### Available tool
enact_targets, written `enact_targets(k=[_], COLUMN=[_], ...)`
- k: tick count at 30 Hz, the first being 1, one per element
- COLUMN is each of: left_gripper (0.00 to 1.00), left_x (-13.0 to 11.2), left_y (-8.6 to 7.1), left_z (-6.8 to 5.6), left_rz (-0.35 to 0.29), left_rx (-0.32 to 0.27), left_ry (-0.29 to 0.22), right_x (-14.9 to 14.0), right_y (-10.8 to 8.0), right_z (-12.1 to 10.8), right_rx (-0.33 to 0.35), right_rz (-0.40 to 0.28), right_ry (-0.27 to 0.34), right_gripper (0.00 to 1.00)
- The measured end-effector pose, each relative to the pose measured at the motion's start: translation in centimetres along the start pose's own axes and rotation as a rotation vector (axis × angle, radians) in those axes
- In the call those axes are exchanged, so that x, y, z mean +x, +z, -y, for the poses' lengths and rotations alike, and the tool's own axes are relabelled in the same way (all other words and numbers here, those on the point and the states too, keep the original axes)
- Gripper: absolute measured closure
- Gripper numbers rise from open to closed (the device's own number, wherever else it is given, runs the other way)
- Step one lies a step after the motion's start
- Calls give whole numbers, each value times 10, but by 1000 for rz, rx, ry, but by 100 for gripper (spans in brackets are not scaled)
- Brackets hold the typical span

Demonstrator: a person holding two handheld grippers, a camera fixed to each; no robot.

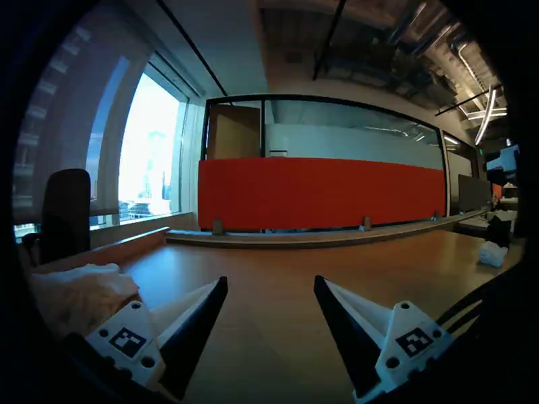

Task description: Fold towel

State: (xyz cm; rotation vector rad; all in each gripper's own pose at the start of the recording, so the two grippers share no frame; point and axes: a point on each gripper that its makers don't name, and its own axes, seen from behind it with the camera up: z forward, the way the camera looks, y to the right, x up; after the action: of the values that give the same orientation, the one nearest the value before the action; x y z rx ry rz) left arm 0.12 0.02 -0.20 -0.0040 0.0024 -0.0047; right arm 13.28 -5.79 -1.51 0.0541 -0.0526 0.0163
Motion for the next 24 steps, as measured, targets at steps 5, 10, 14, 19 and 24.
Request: enact_targets(k=[5,10,14,19,24], left_gripper=[5,5,5,5,5], left_x=[-1,-1,-1,-2,-1], left_y=[0,1,1,1,1], left_z=[1,-1,0,-1,-1], left_rz=[1,2,2,3,2], left_rx=[5,2,0,0,0], left_ry=[0,5,3,6,4], right_x=[2,3,8,20,24], right_y=[0,2,4,7,6], right_z=[3,7,8,2,-13], right_rx=[7,19,22,12,-16], right_rz=[-3,-5,-14,-53,-80], right_ry=[-1,-5,-7,-6,-20], right_gripper=[0,0,0,0,0])
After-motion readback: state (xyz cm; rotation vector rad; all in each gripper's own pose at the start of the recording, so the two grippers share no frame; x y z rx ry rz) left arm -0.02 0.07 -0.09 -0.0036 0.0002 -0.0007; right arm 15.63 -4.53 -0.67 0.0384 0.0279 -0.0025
